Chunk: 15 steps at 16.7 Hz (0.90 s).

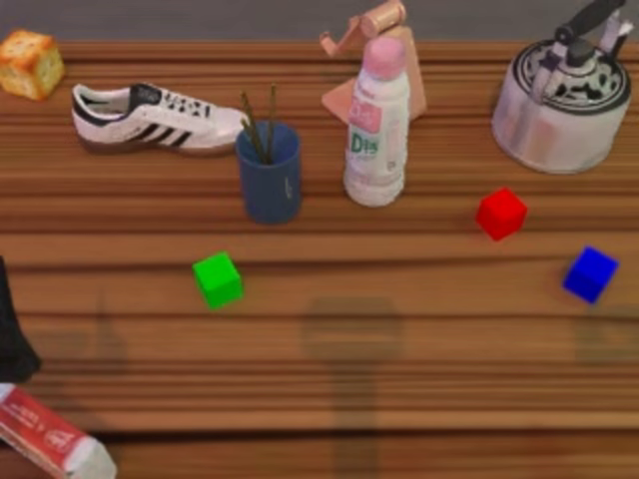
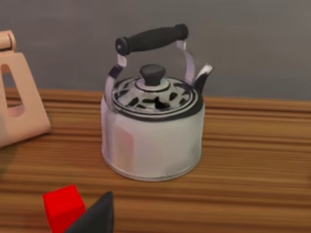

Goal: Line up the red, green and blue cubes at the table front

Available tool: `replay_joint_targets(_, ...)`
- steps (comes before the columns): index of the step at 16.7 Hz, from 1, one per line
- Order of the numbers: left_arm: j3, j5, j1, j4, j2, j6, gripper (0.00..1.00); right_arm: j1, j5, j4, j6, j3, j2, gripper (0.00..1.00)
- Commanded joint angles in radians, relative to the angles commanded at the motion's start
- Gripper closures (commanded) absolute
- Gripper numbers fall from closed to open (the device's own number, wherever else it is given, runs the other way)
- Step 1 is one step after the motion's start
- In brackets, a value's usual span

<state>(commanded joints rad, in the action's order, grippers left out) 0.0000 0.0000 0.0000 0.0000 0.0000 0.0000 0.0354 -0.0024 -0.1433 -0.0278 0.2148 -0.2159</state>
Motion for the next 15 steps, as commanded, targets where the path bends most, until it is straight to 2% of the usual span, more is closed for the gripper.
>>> replay_joint_targets(4,0.000,0.000,0.000,0.000,0.000,0.000,0.00,0.043,0.003,-0.201,-0.038,0.332,-0.355,0.00)
replay_joint_targets(15,0.000,0.000,0.000,0.000,0.000,0.000,0.00,0.184,0.004,-0.869,-0.160,1.384,-1.598,0.00)
